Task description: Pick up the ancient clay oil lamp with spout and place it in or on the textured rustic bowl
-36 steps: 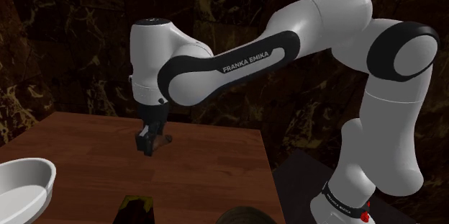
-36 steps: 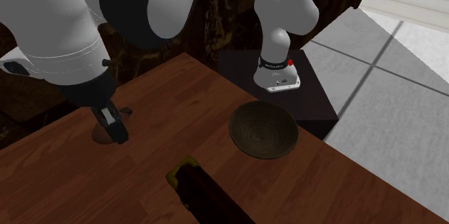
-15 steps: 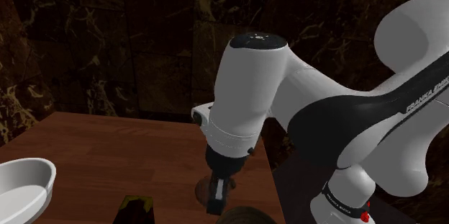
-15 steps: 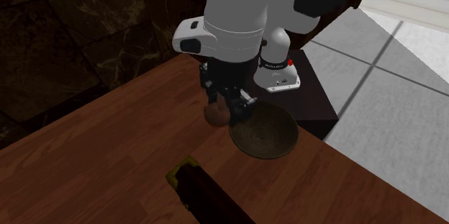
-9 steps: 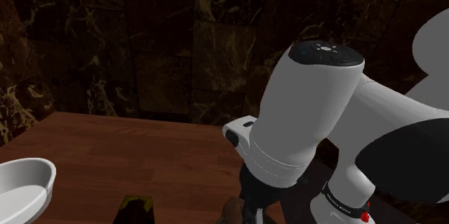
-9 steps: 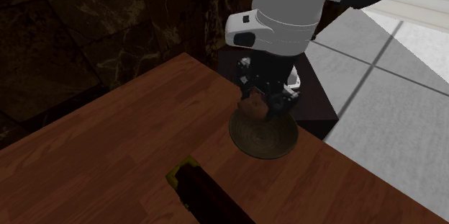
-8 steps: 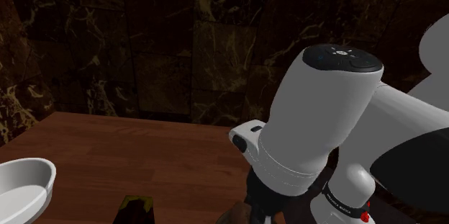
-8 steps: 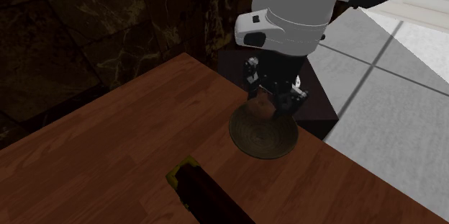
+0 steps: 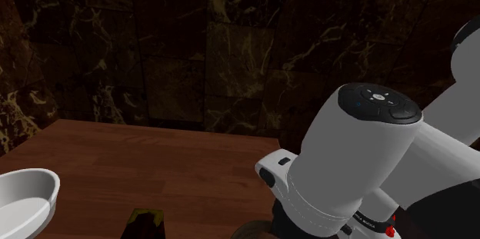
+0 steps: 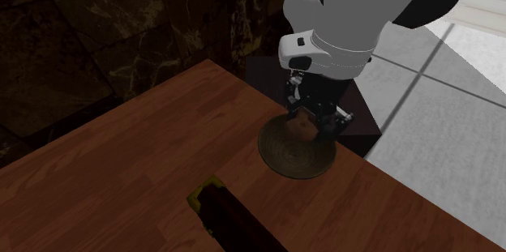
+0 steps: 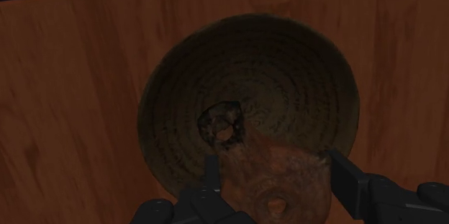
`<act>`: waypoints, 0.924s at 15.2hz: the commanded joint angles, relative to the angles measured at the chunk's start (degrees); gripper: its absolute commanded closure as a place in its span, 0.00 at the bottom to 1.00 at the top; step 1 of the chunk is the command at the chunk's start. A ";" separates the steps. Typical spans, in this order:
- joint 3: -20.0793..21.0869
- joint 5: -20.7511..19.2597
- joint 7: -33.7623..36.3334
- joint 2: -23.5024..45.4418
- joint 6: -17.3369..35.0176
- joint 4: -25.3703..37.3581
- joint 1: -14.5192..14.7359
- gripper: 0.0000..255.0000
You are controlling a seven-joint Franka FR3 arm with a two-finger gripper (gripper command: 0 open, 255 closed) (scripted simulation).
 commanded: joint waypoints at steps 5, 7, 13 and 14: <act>1.07 -0.41 0.83 2.59 5.30 -2.77 -0.32 1.00; 1.37 -0.59 1.10 3.37 6.76 -3.47 -0.43 1.00; 1.37 -0.59 1.10 3.38 6.76 -3.47 -0.44 1.00; 1.37 -0.59 1.10 3.38 6.76 -3.47 -0.44 1.00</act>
